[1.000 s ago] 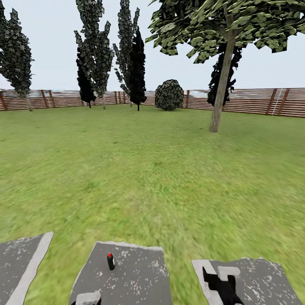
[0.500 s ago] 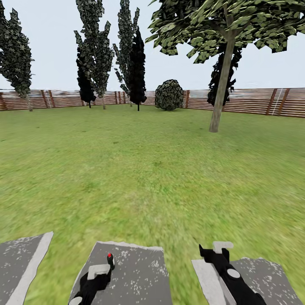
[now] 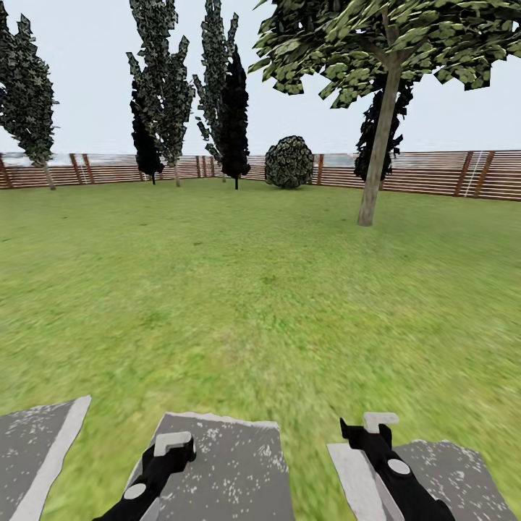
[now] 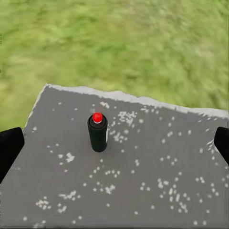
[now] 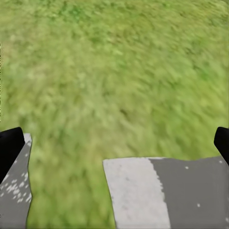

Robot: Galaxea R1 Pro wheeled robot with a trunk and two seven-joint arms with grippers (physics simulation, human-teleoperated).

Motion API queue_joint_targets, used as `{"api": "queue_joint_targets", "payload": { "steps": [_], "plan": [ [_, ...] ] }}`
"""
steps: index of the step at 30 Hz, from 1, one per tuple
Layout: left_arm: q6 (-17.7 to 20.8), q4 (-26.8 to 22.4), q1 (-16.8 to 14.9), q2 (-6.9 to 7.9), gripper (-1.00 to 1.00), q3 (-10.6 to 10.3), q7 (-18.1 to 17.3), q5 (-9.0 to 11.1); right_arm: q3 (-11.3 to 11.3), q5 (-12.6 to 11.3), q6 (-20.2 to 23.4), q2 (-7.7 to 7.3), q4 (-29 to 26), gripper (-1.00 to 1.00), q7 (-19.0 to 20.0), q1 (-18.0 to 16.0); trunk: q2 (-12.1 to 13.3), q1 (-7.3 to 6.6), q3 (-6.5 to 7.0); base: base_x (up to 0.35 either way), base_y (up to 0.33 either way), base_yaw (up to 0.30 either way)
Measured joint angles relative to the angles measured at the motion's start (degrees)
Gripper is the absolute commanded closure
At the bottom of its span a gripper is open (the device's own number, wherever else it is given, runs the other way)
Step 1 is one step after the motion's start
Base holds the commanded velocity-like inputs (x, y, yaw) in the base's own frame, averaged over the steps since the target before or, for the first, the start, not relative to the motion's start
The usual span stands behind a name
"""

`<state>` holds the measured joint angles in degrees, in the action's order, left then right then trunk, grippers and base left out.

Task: Pick up the pesticide atomizer in the garden and spray insectifuge to fully cover both potted plants in the garden.

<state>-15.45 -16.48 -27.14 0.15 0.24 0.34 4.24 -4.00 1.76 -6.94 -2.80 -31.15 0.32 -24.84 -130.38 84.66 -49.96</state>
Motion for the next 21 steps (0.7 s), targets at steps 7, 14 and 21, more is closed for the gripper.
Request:
{"api": "queue_joint_targets", "payload": {
  "steps": [7,14,21],
  "plan": [
    [0.0,0.0,0.0,-0.06,-1.00,0.0,0.1,0.1,0.0,0.1,0.0,-0.03,0.1,-1.00,0.0,0.1,0.0,0.00,0.00,0.000,-0.231,0.049],
    [-0.1,0.0,0.0,-0.05,-1.00,0.1,0.3,0.1,0.0,0.1,0.0,-0.02,0.2,-1.00,0.0,0.1,0.0,0.01,0.00,-0.029,-0.267,0.247],
    [-0.1,0.0,0.0,-0.01,-1.00,0.1,0.4,0.1,0.0,0.1,0.0,-0.02,0.2,-1.00,-0.1,0.1,0.0,0.00,0.00,-0.043,-0.269,0.273]
  ]
}}
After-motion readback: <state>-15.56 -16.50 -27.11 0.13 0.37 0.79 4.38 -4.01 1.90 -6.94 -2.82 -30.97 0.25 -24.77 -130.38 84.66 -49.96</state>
